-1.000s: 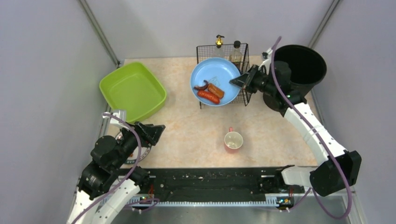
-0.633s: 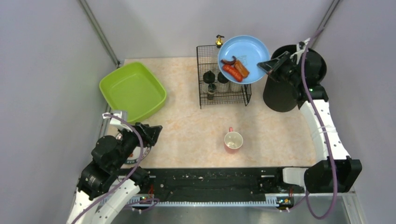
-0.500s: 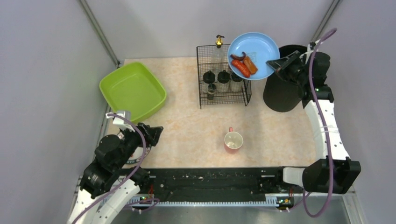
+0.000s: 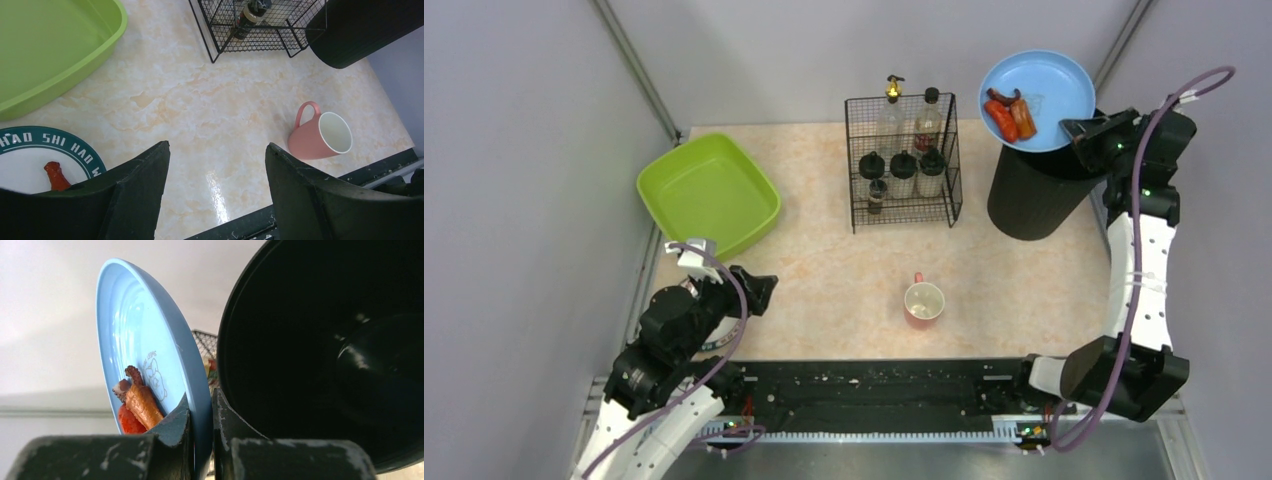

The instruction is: Clear the kitchen counter

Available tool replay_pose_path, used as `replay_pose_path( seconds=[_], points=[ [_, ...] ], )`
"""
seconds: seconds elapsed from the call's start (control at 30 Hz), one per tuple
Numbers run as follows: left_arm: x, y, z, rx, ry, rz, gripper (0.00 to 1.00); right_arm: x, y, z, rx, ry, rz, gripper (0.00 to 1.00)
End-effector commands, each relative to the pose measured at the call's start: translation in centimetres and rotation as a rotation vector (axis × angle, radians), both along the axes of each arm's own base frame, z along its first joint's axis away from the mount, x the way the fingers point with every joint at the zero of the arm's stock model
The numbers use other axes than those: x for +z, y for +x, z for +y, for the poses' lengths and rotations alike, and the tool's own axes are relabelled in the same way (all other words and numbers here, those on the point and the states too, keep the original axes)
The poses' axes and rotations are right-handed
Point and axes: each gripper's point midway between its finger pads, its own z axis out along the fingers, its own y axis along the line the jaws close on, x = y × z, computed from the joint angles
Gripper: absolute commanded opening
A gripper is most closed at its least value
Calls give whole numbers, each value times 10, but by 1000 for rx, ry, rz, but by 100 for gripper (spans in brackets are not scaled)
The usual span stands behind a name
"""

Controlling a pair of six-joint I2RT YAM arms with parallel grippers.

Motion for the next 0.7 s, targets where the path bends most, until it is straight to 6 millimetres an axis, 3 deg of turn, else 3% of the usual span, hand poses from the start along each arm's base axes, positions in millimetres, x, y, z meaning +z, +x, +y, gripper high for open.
replay_pose_path(
  seconds=[0.0,0.2,0.67],
  points=[
    [8,3,-2,-8,-12,-53,75,40,1,-36,-141,-55,-81,0],
    [10,1,3,12,-21,-74,76,38,-4,-70,-305,-157,-52,0],
    [10,1,4,12,-23,-80,77,28,-8,-119,-501,-329,17,0]
  ],
)
